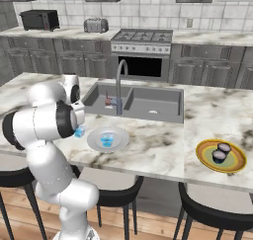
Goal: Place two yogurt containers on each plate.
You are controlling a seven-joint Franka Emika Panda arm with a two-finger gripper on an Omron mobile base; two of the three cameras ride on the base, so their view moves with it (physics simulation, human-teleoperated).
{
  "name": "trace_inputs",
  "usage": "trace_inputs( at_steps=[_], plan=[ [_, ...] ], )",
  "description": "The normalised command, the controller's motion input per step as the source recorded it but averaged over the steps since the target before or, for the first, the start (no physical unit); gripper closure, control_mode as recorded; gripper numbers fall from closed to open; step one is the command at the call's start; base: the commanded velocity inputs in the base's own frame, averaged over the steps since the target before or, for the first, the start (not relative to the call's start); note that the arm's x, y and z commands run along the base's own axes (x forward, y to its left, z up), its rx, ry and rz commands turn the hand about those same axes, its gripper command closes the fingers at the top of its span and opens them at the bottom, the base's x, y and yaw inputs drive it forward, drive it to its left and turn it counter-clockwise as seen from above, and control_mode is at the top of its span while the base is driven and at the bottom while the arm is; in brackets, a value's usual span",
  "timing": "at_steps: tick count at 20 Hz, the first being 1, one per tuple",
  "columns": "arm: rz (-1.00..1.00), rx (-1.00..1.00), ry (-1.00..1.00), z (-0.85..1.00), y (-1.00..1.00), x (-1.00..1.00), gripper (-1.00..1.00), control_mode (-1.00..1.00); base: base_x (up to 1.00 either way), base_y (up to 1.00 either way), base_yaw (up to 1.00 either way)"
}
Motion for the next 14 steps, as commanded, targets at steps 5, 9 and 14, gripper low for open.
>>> trace_inputs(
  at_steps=[5, 9, 14],
  plan=[
    [0.0, 0.0, 0.03, -0.29, 0.0, 0.15, -1.0, -1.0, 0.0, 0.0, 0.0],
    [0.01, 0.0, 0.01, -0.41, 0.0, 0.08, -1.0, -1.0, 0.0, 0.0, 0.0],
    [0.0, 0.0, 0.0, -0.38, 0.0, 0.08, -1.0, -1.0, 0.0, 0.0, 0.0]
  ],
)
